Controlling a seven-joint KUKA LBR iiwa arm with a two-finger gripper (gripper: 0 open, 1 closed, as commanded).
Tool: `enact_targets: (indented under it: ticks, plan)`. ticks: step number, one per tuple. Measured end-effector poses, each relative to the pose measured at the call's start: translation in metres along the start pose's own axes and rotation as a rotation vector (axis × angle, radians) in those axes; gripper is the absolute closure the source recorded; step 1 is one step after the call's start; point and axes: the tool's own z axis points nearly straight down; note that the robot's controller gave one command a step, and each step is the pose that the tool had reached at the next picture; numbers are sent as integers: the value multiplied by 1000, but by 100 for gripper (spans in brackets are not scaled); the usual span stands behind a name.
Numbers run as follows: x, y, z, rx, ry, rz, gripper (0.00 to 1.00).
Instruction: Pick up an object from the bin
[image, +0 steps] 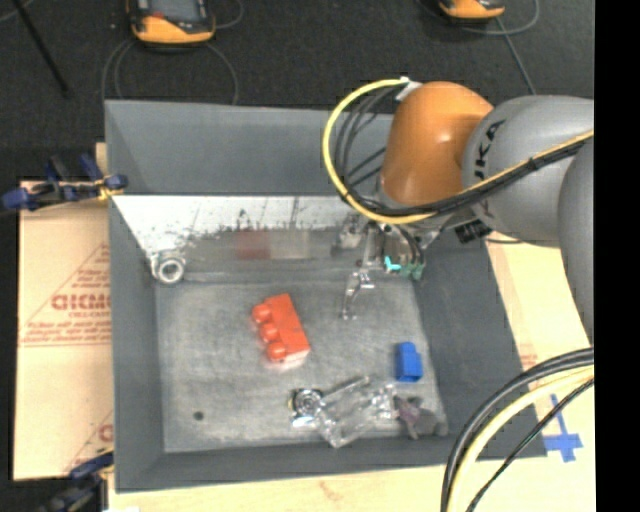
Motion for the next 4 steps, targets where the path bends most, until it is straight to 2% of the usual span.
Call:
enact_targets:
  ticks: [1, 2, 3, 4]
  plan:
    - [1, 49, 20, -3, -4, 0, 0]
    - [34, 64, 62, 0, -22, 116, 0]
    - [36, 75, 39, -2, -10, 191, 0]
    - [30, 72, 62, -7, -16, 35, 0]
